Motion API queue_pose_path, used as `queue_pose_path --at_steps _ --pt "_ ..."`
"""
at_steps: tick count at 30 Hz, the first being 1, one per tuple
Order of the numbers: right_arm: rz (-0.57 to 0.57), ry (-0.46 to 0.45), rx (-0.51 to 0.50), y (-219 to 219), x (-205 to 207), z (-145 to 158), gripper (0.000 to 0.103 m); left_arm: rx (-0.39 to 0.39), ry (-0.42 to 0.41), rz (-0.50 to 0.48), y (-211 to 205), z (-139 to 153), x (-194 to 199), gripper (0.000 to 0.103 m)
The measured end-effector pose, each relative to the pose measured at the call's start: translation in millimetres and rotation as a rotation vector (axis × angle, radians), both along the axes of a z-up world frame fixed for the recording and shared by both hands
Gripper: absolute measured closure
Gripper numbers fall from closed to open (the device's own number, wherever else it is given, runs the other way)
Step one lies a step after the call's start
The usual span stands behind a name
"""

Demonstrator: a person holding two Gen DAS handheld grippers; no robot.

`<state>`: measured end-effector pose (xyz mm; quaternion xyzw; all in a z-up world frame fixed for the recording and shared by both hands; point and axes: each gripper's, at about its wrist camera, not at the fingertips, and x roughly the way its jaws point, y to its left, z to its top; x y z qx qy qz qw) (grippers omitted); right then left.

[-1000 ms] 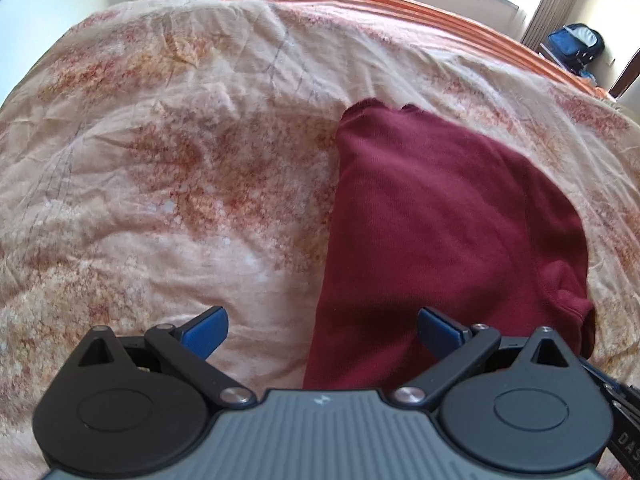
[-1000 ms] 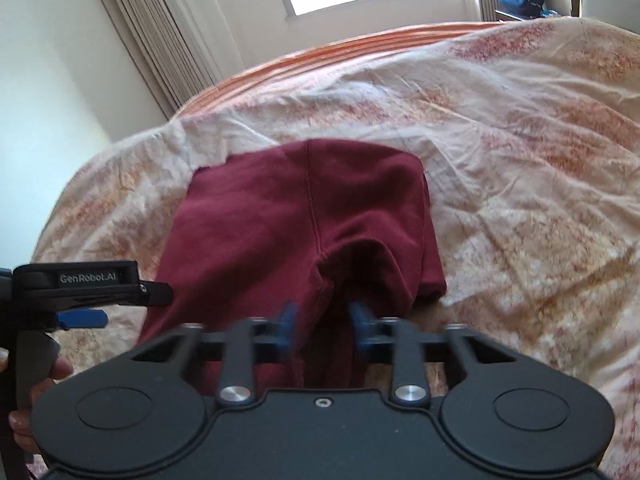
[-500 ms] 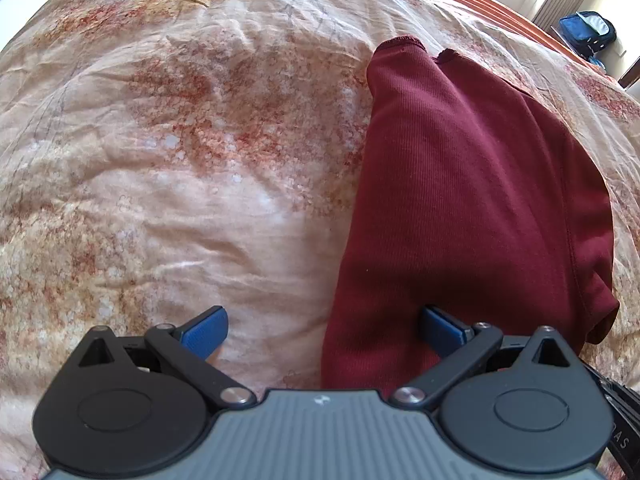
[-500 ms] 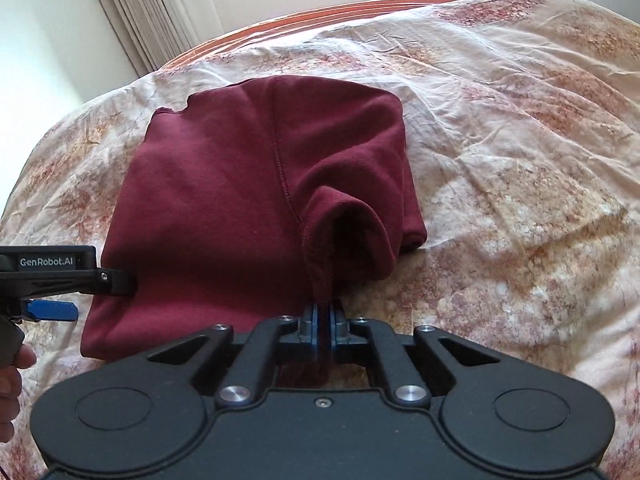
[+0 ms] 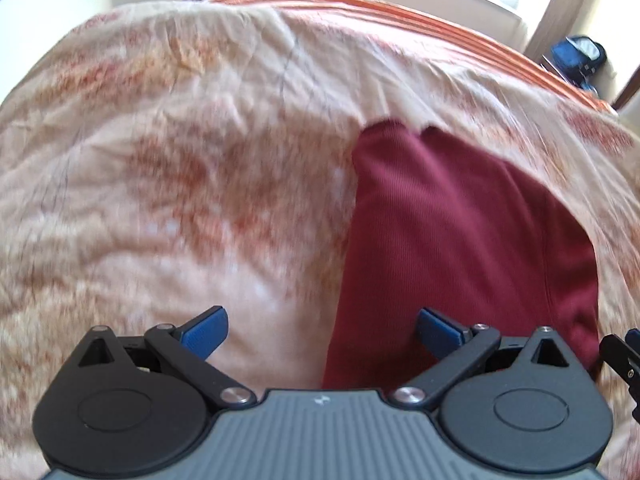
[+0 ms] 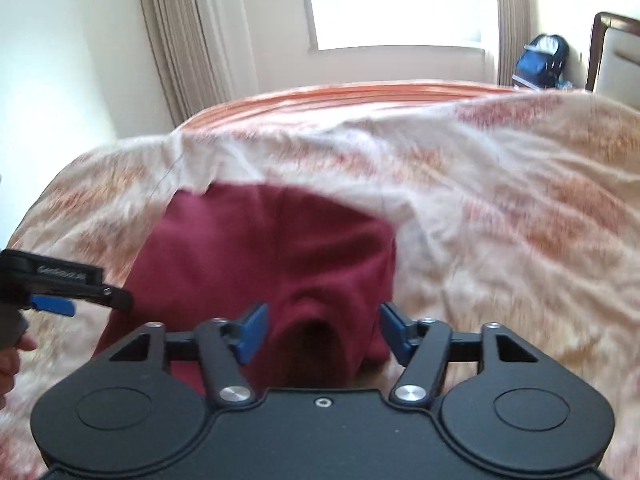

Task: Fold small clothes

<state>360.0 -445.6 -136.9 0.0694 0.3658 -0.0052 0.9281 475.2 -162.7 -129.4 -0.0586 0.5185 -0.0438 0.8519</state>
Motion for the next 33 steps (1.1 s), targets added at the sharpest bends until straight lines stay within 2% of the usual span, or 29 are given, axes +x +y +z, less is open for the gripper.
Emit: queue_pose_path --at_steps 1,2,8,10,12,14,15,17,18,20,23,26,30,33 --pt "-0.001 -0.003 -0.009 -3 9 -2 0.025 0.005 -0.018 0.008 -2 1 7 0.001" --pt "-0.001 -0.003 -0.031 -6 20 -6 0.023 0.012 -0.038 0.014 -4 -1 14 0.001" --pt "0.0 0.01 -0.265 -7 56 -64 0.023 0.077 -0.078 -0.024 -18 -42 38 0.0" --pt "-0.013 -0.006 -0.284 -14 56 -83 0.01 0.064 -0.109 -0.027 -17 -56 35 0.0" --pt "-0.039 -0.005 -0.244 -25 57 -93 0.005 0.047 -0.118 -0.023 -14 -62 32 0.0" --pt "-0.041 0.0 -0.221 -29 60 -89 0.006 0.041 -0.123 -0.004 -12 -53 31 0.0" --pt "-0.038 -0.019 -0.228 -28 60 -81 0.01 0.042 -0.143 0.009 -11 -45 29 0.001" --pt "-0.024 -0.1 -0.271 -20 54 -61 0.007 0.038 -0.225 0.03 -10 -31 26 0.001" --pt "-0.004 -0.147 -0.291 -14 54 -53 0.002 0.027 -0.266 0.031 -10 -27 27 0.001" --pt "0.055 -0.218 -0.333 2 64 -44 0.001 0.015 -0.307 0.023 -14 -25 34 0.0" --pt "0.158 -0.287 -0.456 31 89 -54 0.001 0.047 -0.301 0.025 -25 -42 52 0.0" --pt "0.17 -0.326 -0.56 46 107 -76 0.001 0.105 -0.298 0.043 -35 -67 56 0.0" --pt "0.175 -0.332 -0.584 45 109 -100 0.001 0.121 -0.368 0.038 -38 -81 44 0.0" --pt "0.162 -0.331 -0.575 44 103 -98 0.001 0.132 -0.38 0.037 -37 -74 39 0.0"
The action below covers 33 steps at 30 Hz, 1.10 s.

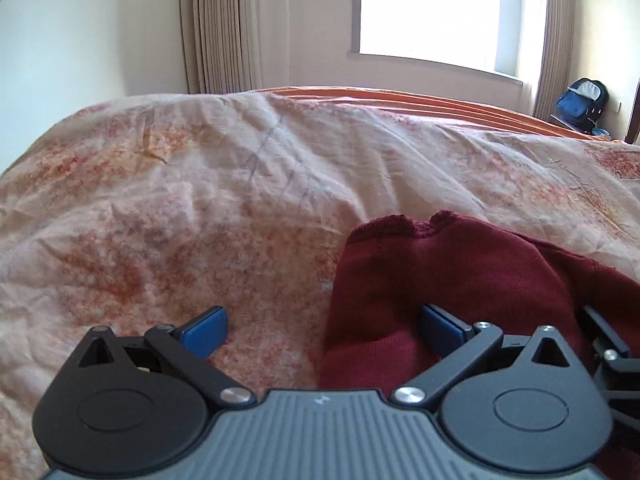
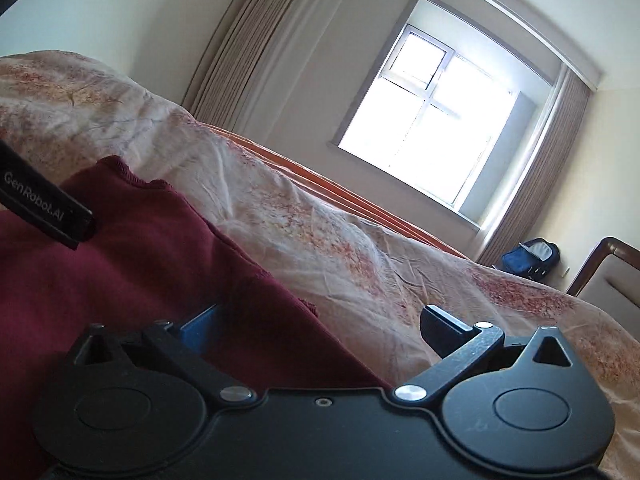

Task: Fold small clothes

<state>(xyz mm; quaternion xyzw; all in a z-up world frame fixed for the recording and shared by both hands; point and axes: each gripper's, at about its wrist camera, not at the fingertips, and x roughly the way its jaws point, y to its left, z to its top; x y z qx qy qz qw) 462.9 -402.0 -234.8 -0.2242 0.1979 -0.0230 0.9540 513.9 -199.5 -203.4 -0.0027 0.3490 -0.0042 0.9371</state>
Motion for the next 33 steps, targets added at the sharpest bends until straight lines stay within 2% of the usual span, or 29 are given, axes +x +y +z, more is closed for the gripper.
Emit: queue_pose_path --at_steps 2,4,7,9,13,17,21,26,27,29,31,33 --pt "-0.012 -0.021 0.005 2 -14 14 0.001 0.005 -0.008 0.001 4 17 -9 0.001" --pt "-0.001 -0.02 0.064 2 -35 30 0.001 -0.014 -0.006 -0.015 12 29 -24 0.0" --pt "0.007 0.021 0.134 6 -74 43 0.001 -0.026 0.039 -0.038 22 32 -53 0.0" --pt "-0.019 0.073 0.145 9 -96 40 0.001 -0.01 0.072 -0.052 25 23 -72 0.001" --pt "-0.093 0.142 0.159 9 -124 17 0.001 -0.024 0.028 -0.061 31 14 -97 0.001" --pt "-0.118 0.162 0.194 6 -122 17 0.001 -0.044 0.089 -0.027 32 24 -89 0.001" --pt "-0.104 0.174 0.286 -6 -118 44 0.001 -0.041 0.152 -0.026 33 41 -82 0.0" --pt "-0.138 0.161 0.404 -49 -98 72 0.001 -0.092 0.186 -0.075 31 49 -99 0.0" --pt "-0.114 0.198 0.441 -59 -87 72 0.004 -0.098 0.193 -0.095 29 48 -104 0.0" --pt "-0.064 0.282 0.517 -77 -66 67 0.021 -0.102 0.208 -0.141 24 43 -114 0.0" --pt "-0.029 0.323 0.587 -92 -48 61 0.027 -0.079 0.232 -0.181 16 36 -123 0.0" --pt "-0.017 0.367 0.613 -100 -32 52 0.049 -0.04 0.258 -0.198 9 28 -130 0.0"
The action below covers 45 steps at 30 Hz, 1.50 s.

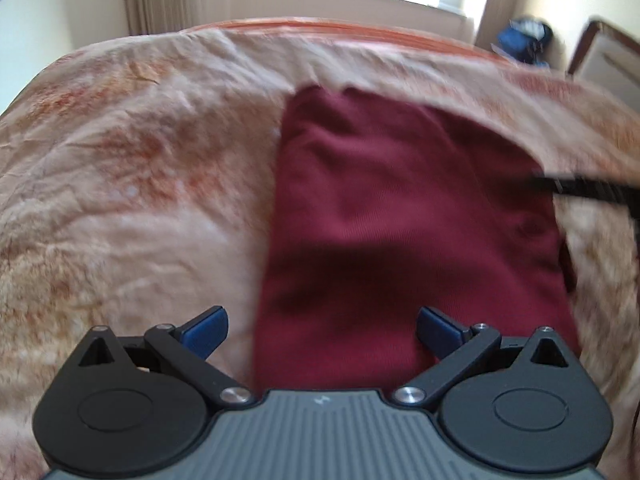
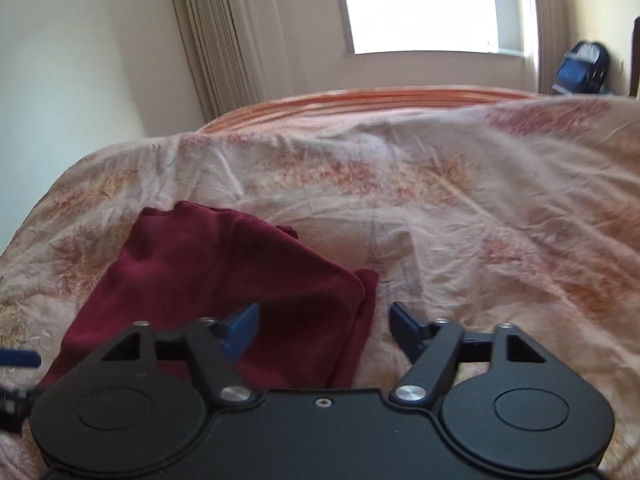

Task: Fold small clothes

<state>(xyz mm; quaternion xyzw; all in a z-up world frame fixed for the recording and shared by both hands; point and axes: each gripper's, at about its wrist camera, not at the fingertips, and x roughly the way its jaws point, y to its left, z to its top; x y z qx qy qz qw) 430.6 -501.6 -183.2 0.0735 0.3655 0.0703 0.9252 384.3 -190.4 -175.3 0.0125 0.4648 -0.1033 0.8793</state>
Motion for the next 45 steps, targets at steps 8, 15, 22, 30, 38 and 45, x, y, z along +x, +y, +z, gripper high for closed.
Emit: queue_pose_path --at_steps 8,15,22,30,38,45 --pt "0.098 -0.014 -0.08 -1 27 1 0.098 -0.001 0.052 -0.015 0 -7 -5 0.001" --pt "0.102 -0.038 -0.183 -3 35 -14 0.093 -0.012 0.077 -0.019 2 -7 0 0.0" --pt "0.0 0.003 -0.011 -6 -15 10 0.029 -0.061 0.042 0.043 18 15 9 0.0" --pt "0.007 0.19 -0.102 8 -38 -9 0.023 -0.074 0.033 0.101 37 18 29 0.0" --pt "-0.021 0.097 0.068 -15 -29 8 0.007 -0.094 0.038 0.1 47 16 58 0.0" --pt "-0.022 0.136 0.171 -15 -5 0 0.001 -0.076 0.057 0.073 33 14 79 0.0"
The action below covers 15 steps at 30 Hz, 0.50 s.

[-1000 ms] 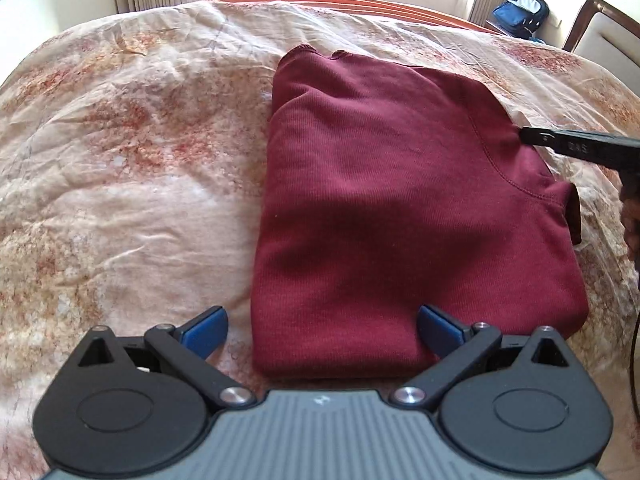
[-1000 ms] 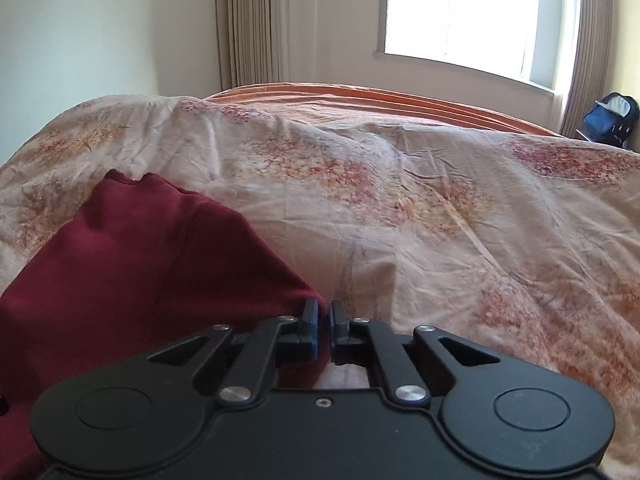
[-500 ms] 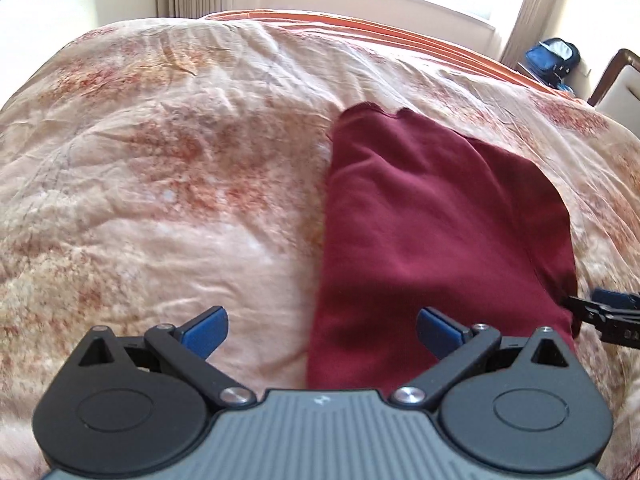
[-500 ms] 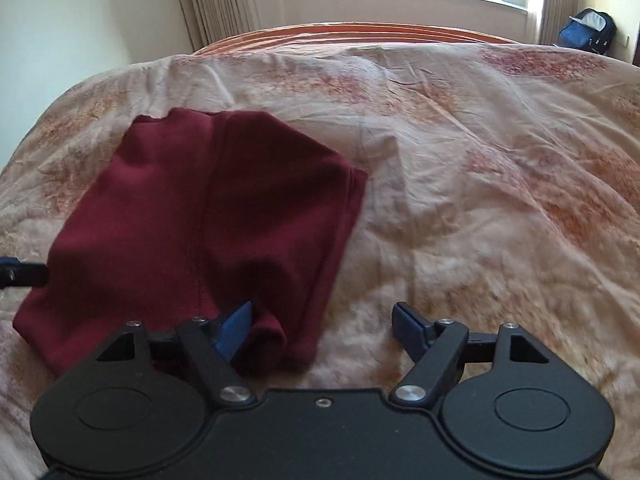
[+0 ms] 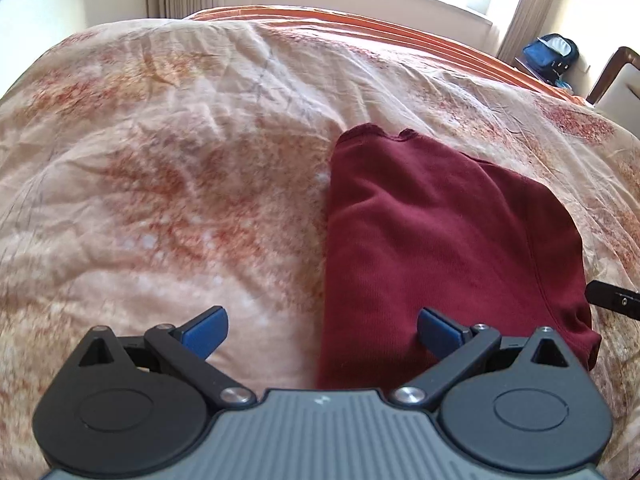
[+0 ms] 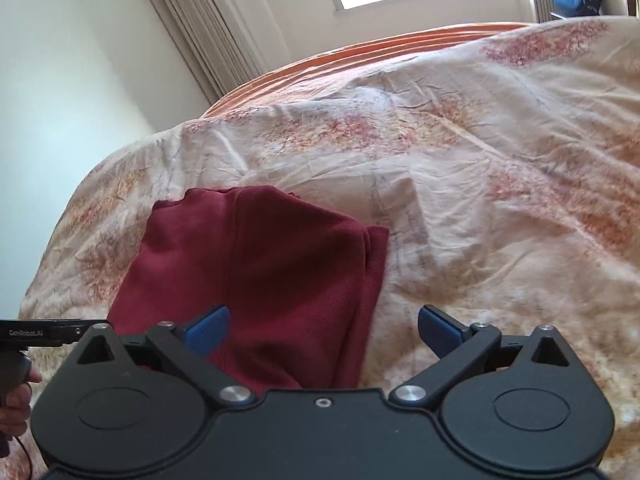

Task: Fold small clothes

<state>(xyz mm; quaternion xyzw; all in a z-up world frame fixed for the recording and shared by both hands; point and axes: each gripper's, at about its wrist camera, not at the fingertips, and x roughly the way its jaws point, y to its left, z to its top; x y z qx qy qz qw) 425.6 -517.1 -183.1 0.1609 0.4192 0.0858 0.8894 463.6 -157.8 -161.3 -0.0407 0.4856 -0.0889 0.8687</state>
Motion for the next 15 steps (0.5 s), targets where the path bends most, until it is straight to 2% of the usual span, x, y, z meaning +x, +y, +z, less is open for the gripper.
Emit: queue_pose_path --at_steps 15 --pt "-0.018 0.062 -0.008 3 16 -23 0.001 0.013 0.028 -0.058 -9 -11 16 0.0"
